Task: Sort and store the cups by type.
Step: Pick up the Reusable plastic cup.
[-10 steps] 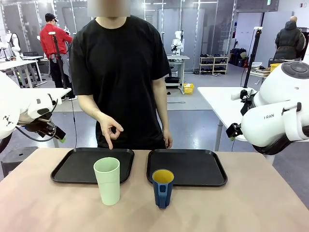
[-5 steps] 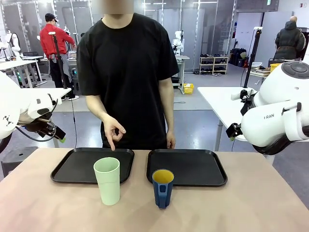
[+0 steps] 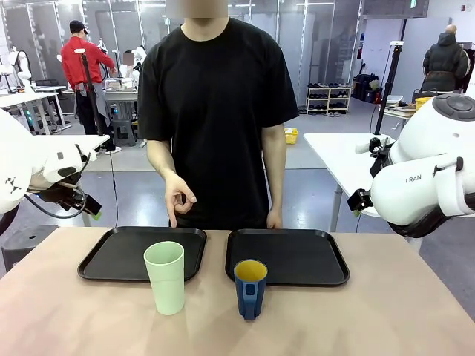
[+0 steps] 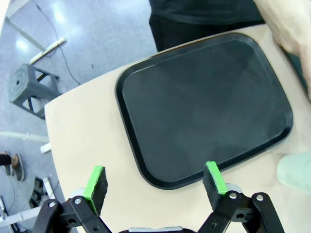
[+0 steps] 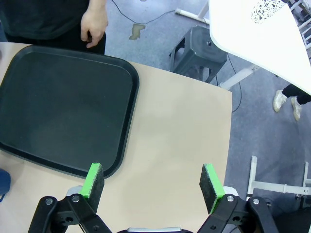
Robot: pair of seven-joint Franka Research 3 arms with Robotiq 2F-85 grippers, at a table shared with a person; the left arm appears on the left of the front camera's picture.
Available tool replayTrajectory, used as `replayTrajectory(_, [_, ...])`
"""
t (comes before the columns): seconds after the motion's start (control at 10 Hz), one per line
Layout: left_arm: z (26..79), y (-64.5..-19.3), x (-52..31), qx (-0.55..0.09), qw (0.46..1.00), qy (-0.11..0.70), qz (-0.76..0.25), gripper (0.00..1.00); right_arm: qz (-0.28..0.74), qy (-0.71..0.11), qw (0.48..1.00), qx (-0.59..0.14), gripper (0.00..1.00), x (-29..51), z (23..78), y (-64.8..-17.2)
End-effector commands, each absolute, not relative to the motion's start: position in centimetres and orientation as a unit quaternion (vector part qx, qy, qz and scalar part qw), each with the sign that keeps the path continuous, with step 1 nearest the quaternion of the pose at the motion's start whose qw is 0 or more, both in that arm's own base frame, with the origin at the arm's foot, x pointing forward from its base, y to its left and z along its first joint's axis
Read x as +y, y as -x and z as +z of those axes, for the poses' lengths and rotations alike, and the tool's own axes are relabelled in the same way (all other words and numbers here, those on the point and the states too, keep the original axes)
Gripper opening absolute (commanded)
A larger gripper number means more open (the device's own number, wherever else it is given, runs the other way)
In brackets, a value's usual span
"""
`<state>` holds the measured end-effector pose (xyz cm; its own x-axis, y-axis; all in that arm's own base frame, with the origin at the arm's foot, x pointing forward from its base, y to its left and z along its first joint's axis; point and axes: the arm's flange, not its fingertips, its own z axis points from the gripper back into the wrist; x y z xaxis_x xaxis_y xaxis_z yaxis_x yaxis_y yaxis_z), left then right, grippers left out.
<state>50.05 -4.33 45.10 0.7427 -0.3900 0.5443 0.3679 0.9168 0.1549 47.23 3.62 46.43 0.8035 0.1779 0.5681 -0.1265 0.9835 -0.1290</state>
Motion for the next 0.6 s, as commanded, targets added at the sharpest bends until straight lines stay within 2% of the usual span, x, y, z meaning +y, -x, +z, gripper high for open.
replayTrajectory(0.0, [45.5, -49.8, -4.0, -0.251, 0.908, -0.033, -0.334, 1.0, 0.083, 0.046, 0.948, -0.303, 1.0, 3.6, 46.4, -47.4])
replayTrajectory(0.2, [45.4, -48.8, -4.0, -0.208, 0.863, -0.077, -0.454, 1.0, 0.083, 0.046, 0.948, -0.303, 1.0, 3.6, 46.4, -47.4])
replayTrajectory(0.5, [44.6, -46.9, -3.6, -0.142, 0.766, -0.138, -0.612, 1.0, 0.083, 0.046, 0.948, -0.303, 1.0, 3.6, 46.4, -47.4])
